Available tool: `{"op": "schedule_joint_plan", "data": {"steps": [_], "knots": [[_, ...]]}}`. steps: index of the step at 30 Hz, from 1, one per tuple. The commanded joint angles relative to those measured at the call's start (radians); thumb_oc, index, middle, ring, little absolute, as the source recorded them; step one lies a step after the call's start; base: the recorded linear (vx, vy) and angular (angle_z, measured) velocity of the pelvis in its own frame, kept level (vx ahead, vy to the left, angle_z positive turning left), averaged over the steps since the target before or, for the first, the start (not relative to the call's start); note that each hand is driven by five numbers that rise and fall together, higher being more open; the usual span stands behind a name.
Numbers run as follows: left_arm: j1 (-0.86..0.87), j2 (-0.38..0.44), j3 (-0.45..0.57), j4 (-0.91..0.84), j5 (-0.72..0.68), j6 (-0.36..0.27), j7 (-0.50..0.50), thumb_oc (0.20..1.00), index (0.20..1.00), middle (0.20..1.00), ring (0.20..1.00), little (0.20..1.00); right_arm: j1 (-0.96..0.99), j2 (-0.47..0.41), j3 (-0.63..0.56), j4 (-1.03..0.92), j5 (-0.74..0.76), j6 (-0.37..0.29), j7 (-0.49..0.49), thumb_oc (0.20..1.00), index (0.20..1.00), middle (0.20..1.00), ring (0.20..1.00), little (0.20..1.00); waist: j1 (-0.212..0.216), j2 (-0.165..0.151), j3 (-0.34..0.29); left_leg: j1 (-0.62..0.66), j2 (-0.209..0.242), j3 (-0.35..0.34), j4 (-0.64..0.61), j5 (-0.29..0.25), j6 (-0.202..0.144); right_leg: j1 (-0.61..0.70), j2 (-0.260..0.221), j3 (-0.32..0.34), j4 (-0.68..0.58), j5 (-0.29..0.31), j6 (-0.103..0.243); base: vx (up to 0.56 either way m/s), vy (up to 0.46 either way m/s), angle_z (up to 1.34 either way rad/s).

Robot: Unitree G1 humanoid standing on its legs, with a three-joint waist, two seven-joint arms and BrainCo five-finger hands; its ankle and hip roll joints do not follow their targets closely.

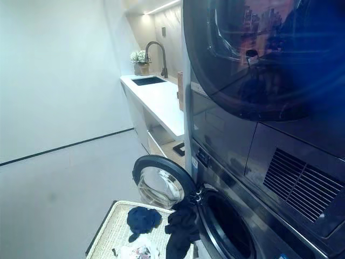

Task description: Put the clothes into the washing machine.

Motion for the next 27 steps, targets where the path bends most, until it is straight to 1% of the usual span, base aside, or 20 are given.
{"op": "schedule_joint_plan", "data": {"steps": [1,3,6,12,27], "knots": [[-0.089,0.000,0.001,0.024,0.046,-0.013,0.008,1.000,1.000,1.000,1.000,1.000,-0.101,0.012,0.001,0.075,0.015,0.001,-0.005,1.000,1.000,1.000,1.000,1.000,0.015,-0.029,0.053,0.001,-0.061,0.039,0.008,-0.034,0.054,0.039,0.003,-0.008,0.011,-0.065,0.021,-0.01,-0.128,-0.39],[-0.087,0.004,-0.003,0.023,0.036,-0.039,-0.006,1.000,1.000,1.000,1.000,1.000,-0.100,0.012,0.003,0.073,0.016,-0.001,-0.007,1.000,1.000,1.000,1.000,1.000,0.015,-0.029,0.053,0.000,-0.060,0.039,0.008,-0.033,0.052,0.038,0.003,-0.007,0.011,-0.064,0.021,0.00,0.000,0.00],[-0.087,0.004,-0.005,0.018,0.014,-0.034,-0.011,1.000,1.000,1.000,1.000,1.000,-0.100,0.010,0.001,0.070,0.013,0.001,-0.006,1.000,1.000,1.000,1.000,1.000,0.016,-0.030,0.053,0.000,-0.061,0.040,0.008,-0.034,0.053,0.038,0.003,-0.008,0.011,-0.065,0.022,0.00,0.000,0.00],[-0.091,0.005,-0.001,0.022,0.015,-0.020,-0.004,1.000,1.000,1.000,1.000,1.000,-0.104,0.011,0.003,0.070,0.018,0.005,-0.006,1.000,1.000,1.000,1.000,1.000,0.018,-0.032,0.053,0.001,-0.059,0.041,0.008,-0.033,0.053,0.039,0.004,-0.009,0.011,-0.065,0.022,0.00,0.000,0.00],[-0.089,0.003,0.003,0.025,0.022,-0.018,0.000,1.000,1.000,1.000,1.000,1.000,-0.097,0.012,0.002,0.066,0.019,0.007,-0.007,1.000,1.000,1.000,1.000,1.000,0.016,-0.034,0.055,0.004,-0.059,0.040,0.008,-0.035,0.054,0.040,0.004,-0.008,0.011,-0.064,0.021,0.00,0.000,0.00]]}}
